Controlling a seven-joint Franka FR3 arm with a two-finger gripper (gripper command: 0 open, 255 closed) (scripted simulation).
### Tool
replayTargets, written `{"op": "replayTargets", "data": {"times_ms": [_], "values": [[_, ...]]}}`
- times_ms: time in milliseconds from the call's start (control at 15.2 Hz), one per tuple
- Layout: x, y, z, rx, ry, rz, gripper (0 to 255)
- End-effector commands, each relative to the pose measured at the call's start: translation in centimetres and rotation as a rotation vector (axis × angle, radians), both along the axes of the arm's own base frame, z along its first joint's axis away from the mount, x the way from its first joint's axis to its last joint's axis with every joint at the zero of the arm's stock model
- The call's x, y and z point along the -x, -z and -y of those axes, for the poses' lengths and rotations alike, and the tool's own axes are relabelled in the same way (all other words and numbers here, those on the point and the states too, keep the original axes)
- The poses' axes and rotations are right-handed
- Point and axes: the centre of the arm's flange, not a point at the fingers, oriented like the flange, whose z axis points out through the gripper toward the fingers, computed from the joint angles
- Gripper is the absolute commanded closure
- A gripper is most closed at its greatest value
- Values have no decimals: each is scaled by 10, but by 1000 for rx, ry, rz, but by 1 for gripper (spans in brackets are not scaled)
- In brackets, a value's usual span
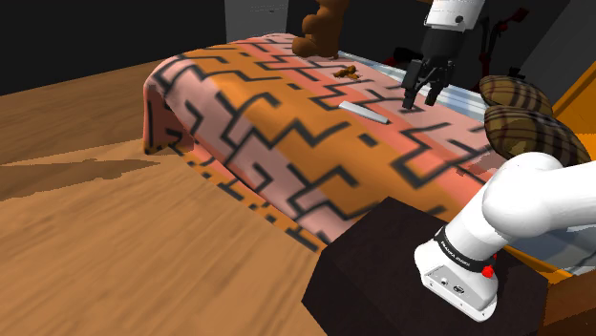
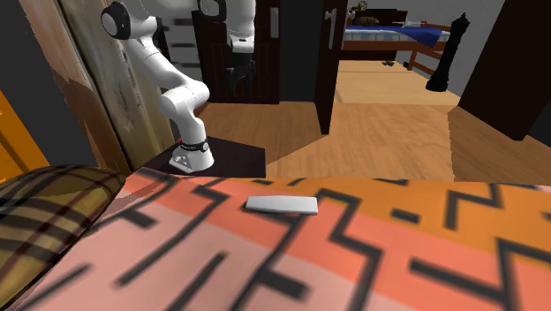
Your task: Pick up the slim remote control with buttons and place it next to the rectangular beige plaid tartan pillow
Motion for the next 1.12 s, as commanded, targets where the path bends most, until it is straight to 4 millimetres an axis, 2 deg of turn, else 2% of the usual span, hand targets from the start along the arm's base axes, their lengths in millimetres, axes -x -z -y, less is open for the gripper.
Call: {"op": "replayTargets", "data": {"times_ms": [0, 528, 1056], "values": [[0, 0, 0, 0, 0, 0, 0], [-45, 49, 75, 8, -121, 42, 0], [-100, 95, 144, 16, -241, 83, 0]]}}
